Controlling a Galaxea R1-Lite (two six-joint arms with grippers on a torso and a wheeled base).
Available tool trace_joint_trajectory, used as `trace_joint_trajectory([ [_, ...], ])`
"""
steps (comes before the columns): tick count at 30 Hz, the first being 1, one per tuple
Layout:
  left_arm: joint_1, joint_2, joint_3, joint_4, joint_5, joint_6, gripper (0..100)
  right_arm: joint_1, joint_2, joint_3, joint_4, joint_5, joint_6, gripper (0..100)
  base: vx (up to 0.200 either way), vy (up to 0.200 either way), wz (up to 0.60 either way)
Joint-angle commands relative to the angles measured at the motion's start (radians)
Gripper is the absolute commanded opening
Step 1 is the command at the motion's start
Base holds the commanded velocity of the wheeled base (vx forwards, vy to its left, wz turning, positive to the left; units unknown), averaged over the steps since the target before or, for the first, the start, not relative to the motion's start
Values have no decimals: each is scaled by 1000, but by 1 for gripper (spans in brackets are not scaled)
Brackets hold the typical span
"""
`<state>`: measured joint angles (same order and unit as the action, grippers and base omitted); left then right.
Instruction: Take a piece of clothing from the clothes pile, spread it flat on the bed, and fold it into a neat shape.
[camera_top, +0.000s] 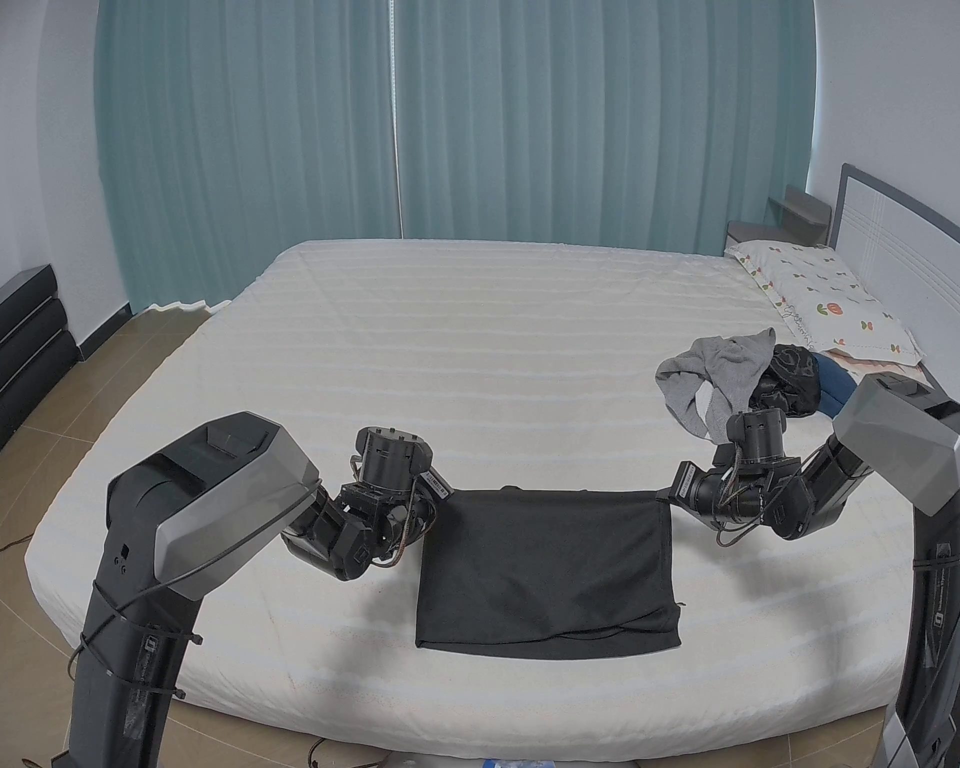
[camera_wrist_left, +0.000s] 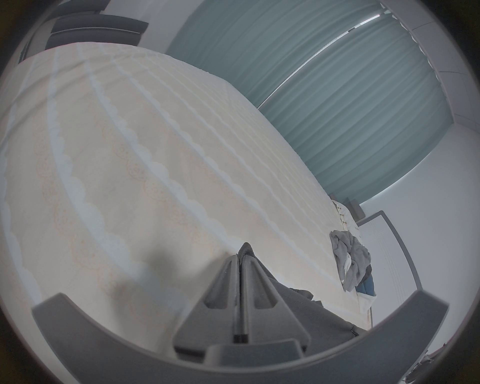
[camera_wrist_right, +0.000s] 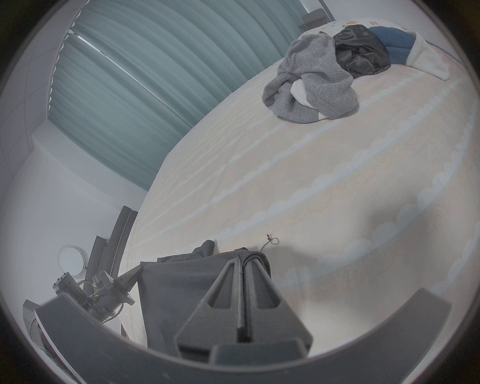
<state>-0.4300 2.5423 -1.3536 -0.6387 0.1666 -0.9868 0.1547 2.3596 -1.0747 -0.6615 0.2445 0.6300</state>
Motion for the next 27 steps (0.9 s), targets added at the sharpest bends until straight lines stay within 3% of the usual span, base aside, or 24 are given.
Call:
trace_joint_trajectory([
  [1,0,3,7,1,2,2,0,2,13,-2,-1,-1,-1,0,0,0,0],
  [11,-3,16,7,5,-9,43,0,16,87,-71,-3,-57,-3,0,0,0,0],
  [12,-4,16,7,8,-16,43,0,20,95,-74,-4,-59,-3,100,0,0,0],
  [13,-4,15,4,14,-29,43,0,25,98,-74,-7,-59,-4,100,0,0,0],
  [14,-3,12,2,21,-36,42,100,26,99,-73,-9,-59,-3,100,0,0,0],
  [19,0,3,4,51,-52,37,100,19,4,7,-26,-47,2,100,0,0,0],
  [24,11,-36,25,50,-50,-38,100,26,-180,237,-36,95,0,100,0,0,0],
  [27,36,-119,93,51,-67,-79,100,57,-232,352,-59,107,0,100,0,0,0],
])
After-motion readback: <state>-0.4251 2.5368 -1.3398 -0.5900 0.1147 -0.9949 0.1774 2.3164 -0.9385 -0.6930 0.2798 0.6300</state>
